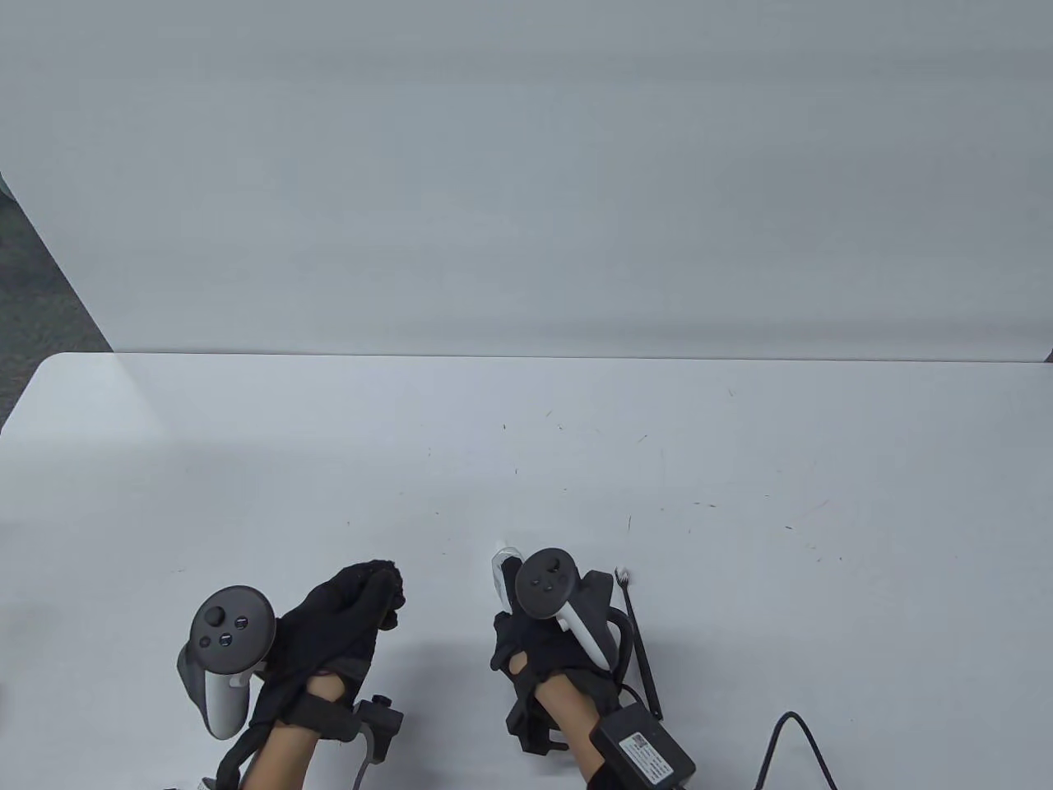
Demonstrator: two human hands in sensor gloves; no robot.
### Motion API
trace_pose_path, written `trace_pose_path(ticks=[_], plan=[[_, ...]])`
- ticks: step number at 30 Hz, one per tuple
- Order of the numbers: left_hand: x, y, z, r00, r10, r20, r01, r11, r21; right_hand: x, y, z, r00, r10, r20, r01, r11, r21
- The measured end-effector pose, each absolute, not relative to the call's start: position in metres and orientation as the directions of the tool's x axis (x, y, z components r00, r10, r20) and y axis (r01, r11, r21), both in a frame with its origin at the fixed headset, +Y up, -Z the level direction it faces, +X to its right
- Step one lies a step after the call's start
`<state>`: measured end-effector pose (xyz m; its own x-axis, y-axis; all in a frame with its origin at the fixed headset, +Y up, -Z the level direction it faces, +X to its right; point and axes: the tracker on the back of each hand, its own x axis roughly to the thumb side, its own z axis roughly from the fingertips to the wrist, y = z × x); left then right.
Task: Squeeze toothpaste onto toothbrush
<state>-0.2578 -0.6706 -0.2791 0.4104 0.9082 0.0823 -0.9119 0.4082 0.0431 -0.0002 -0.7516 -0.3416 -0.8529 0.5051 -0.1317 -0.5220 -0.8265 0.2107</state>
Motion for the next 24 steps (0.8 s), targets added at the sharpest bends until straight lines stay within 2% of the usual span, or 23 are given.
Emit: trace_pose_path(ticks=[2, 3, 6, 8, 16, 22, 24], plan=[[-0.257, -0.67, -0.279, 0.406, 0.91, 0.09, -0.914, 0.404, 0.033, -0.007, -0.756, -0.346, -0.868, 0.48, -0.127, -0.496, -0.84, 0.218], [-0.257, -0.67, -0.279, 0.398, 0.913, 0.093, -0.917, 0.398, 0.022, -0.011, -0.756, -0.348, -0.891, 0.446, -0.083, -0.453, -0.869, 0.199], [-0.255, -0.67, -0.279, 0.362, 0.926, 0.105, -0.931, 0.365, -0.014, -0.02, -0.753, -0.35, -0.974, 0.226, 0.018, -0.216, -0.95, 0.225], [-0.254, -0.67, -0.279, 0.353, 0.929, 0.111, -0.934, 0.357, -0.023, -0.024, -0.754, -0.35, -0.988, 0.151, 0.043, -0.134, -0.954, 0.267], [-0.253, -0.669, -0.278, 0.377, 0.919, 0.12, -0.925, 0.381, -0.012, -0.019, -0.747, -0.353, -0.997, 0.064, 0.032, -0.053, -0.96, 0.276], [-0.252, -0.672, -0.28, 0.402, 0.909, 0.108, -0.914, 0.406, -0.017, -0.002, -0.739, -0.351, -0.988, 0.152, 0.028, -0.137, -0.948, 0.286], [-0.253, -0.671, -0.279, 0.425, 0.898, 0.116, -0.904, 0.428, -0.001, 0.008, -0.723, -0.346, -0.977, 0.21, 0.046, -0.193, -0.95, 0.247]])
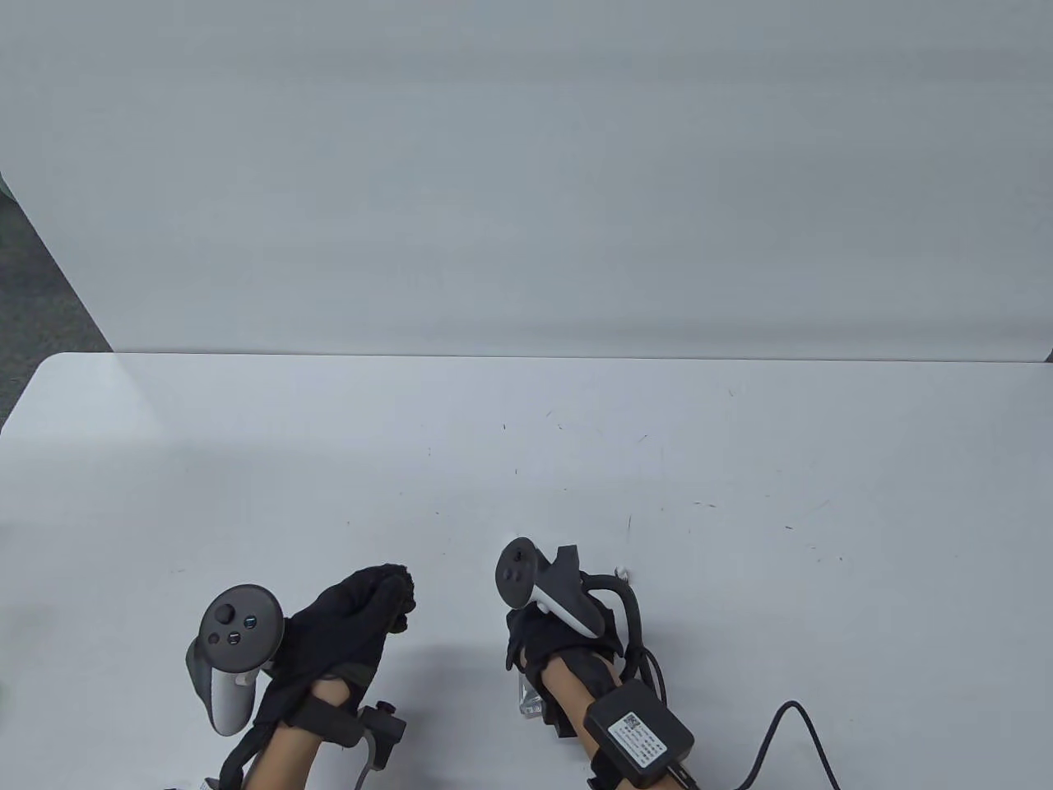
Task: Squeeze toothpaste onto toothbrush
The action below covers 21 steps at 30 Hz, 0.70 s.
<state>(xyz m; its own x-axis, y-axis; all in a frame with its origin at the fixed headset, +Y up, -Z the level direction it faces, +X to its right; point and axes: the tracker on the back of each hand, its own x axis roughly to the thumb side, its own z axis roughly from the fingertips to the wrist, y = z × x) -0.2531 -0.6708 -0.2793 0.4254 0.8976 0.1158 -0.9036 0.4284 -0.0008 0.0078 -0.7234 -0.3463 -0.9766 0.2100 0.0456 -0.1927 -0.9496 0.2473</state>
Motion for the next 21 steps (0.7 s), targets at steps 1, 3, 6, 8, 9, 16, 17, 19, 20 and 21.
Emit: trace_pose_path(ticks=[1, 3, 6, 8, 9, 16, 17, 19, 20, 21], plan=[[-0.255, -0.669, -0.278, 0.442, 0.888, 0.125, -0.896, 0.443, 0.021, 0.015, -0.712, -0.342, -0.963, 0.263, 0.059, -0.246, -0.946, 0.21], [-0.257, -0.664, -0.275, 0.492, 0.858, 0.148, -0.871, 0.484, 0.088, 0.029, -0.689, -0.332, -0.927, 0.36, 0.104, -0.348, -0.93, 0.116], [-0.254, -0.652, -0.266, 0.715, 0.673, 0.191, -0.697, 0.662, 0.276, 0.055, -0.656, -0.308, -0.866, 0.432, 0.252, -0.46, -0.886, -0.059], [-0.246, -0.644, -0.26, 0.877, 0.439, 0.197, -0.481, 0.791, 0.379, 0.073, -0.639, -0.288, -0.842, 0.38, 0.384, -0.479, -0.853, -0.208], [-0.24, -0.641, -0.257, 0.942, 0.28, 0.186, -0.334, 0.846, 0.415, 0.085, -0.631, -0.274, -0.847, 0.301, 0.438, -0.461, -0.827, -0.323], [-0.211, -0.65, -0.253, 0.975, -0.149, 0.168, 0.07, 0.913, 0.403, 0.129, -0.638, -0.235, -0.893, -0.08, 0.442, -0.222, -0.778, -0.588], [-0.21, -0.654, -0.255, 0.973, -0.136, 0.186, 0.053, 0.919, 0.391, 0.134, -0.647, -0.235, -0.895, -0.093, 0.435, -0.192, -0.802, -0.565], [-0.209, -0.66, -0.26, 0.973, -0.145, 0.182, 0.071, 0.929, 0.362, 0.14, -0.658, -0.237, -0.905, -0.105, 0.411, -0.137, -0.844, -0.518], [-0.21, -0.663, -0.262, 0.971, -0.157, 0.178, 0.09, 0.936, 0.34, 0.143, -0.666, -0.24, -0.914, -0.107, 0.39, -0.096, -0.879, -0.467], [-0.21, -0.666, -0.264, 0.971, -0.159, 0.178, 0.096, 0.943, 0.319, 0.144, -0.67, -0.241, -0.915, -0.107, 0.389, -0.085, -0.891, -0.446]])
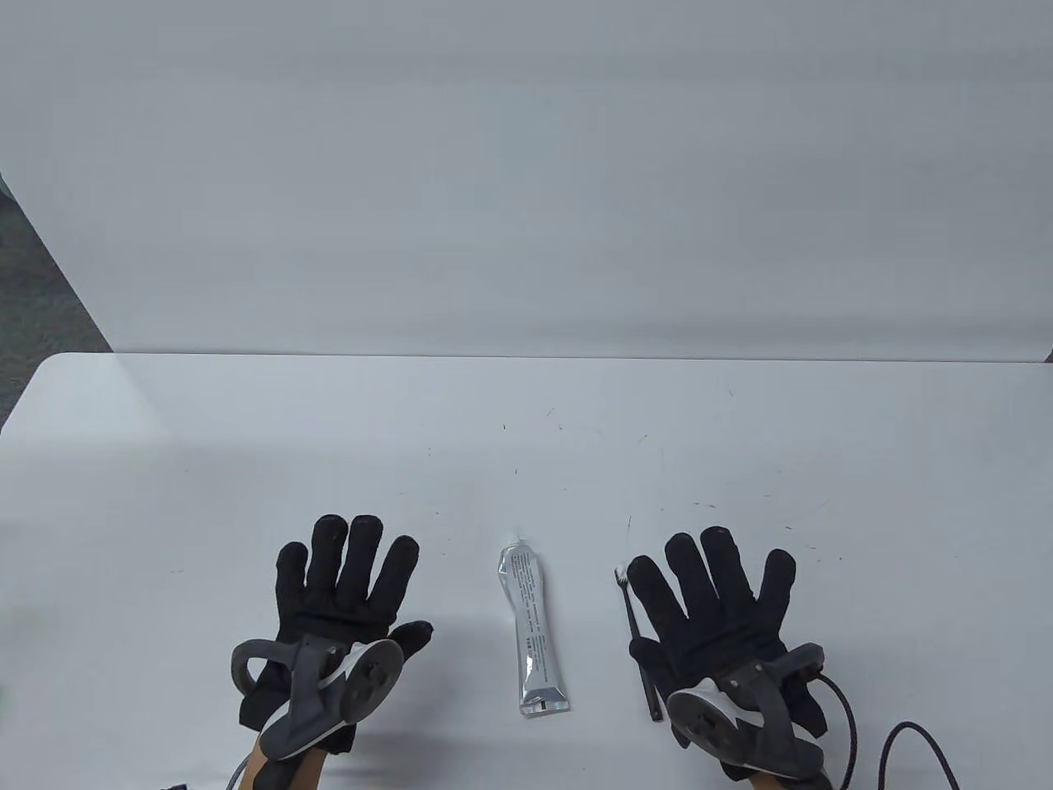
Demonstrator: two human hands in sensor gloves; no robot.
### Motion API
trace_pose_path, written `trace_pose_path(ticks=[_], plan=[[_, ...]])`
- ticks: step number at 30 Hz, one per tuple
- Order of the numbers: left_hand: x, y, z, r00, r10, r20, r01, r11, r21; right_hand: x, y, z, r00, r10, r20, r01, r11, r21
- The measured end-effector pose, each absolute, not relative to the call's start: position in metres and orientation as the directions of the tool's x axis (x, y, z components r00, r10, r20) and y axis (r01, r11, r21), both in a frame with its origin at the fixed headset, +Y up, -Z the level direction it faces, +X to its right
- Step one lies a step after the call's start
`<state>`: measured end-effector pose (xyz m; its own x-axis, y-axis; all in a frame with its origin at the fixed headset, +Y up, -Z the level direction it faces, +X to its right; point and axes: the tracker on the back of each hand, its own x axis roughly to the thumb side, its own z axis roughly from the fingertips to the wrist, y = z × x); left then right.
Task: Squeeze toothpaste onto toothbrush
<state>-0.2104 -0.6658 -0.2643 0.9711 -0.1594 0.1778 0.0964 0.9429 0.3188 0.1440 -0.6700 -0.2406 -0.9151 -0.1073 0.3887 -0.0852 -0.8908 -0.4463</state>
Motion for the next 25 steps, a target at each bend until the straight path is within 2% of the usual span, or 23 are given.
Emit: trace_pose_path(ticks=[2, 7, 12, 25], plan=[[-0.213, -0.675, -0.27, 0.975, -0.147, 0.166, 0.101, 0.962, 0.255, 0.148, -0.678, -0.246, -0.924, -0.111, 0.366, -0.068, -0.894, -0.442], [-0.221, -0.692, -0.281, 0.984, -0.119, 0.131, 0.1, 0.985, 0.138, 0.157, -0.693, -0.26, -0.947, -0.031, 0.32, -0.079, -0.943, -0.324], [-0.228, -0.703, -0.29, 0.988, -0.111, 0.11, 0.104, 0.993, 0.064, 0.164, -0.697, -0.266, -0.958, 0.009, 0.287, -0.089, -0.959, -0.268], [-0.23, -0.707, -0.293, 0.992, -0.079, 0.099, 0.077, 0.997, 0.021, 0.163, -0.697, -0.267, -0.956, 0.06, 0.288, -0.128, -0.966, -0.223]])
